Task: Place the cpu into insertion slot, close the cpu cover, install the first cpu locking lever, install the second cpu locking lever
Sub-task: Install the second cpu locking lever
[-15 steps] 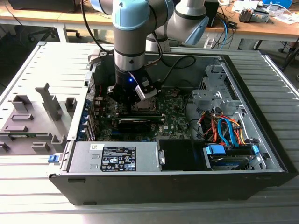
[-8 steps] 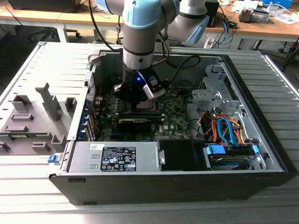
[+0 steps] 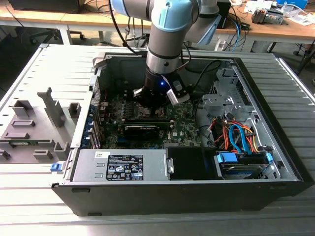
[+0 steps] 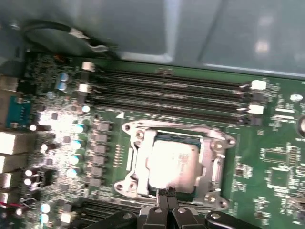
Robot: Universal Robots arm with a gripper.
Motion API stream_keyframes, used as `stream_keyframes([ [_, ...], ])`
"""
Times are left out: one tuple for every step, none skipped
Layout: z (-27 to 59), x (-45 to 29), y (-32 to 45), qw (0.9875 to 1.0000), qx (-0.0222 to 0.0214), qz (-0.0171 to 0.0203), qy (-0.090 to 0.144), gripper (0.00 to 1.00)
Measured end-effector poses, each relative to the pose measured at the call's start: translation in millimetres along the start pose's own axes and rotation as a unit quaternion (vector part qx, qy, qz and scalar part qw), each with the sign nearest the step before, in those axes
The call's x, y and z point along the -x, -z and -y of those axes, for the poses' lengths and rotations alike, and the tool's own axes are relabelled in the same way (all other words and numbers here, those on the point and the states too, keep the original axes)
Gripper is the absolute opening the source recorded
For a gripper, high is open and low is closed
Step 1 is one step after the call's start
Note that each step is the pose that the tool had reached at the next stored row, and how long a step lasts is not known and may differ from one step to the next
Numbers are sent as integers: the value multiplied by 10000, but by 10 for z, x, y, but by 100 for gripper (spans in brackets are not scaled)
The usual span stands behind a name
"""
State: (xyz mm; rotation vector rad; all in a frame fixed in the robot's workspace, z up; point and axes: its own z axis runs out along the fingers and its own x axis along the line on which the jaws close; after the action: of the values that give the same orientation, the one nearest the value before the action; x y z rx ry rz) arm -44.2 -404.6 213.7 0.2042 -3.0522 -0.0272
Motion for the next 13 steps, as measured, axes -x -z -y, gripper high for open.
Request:
stream_keyframes([
  [-2,10,23,10000,1,0,-1,11],
  [-3,9,53,10000,1,0,-1,11],
  [-4,5,102,10000,2,0,-2,11],
  [-5,2,141,10000,1,0,-2,11],
  [-7,-2,193,10000,1,0,-1,11],
  [-7,-3,211,10000,2,0,-1,11],
  [-8,-5,229,10000,2,0,-1,11],
  [-10,-9,292,10000,2,0,0,11],
  [-11,-13,341,10000,2,0,0,11],
  [-12,-15,364,10000,2,0,0,11],
  [-13,-17,384,10000,1,0,-1,11],
  [-13,-18,394,10000,2,0,0,11],
  [-13,-18,398,10000,2,0,-1,11],
])
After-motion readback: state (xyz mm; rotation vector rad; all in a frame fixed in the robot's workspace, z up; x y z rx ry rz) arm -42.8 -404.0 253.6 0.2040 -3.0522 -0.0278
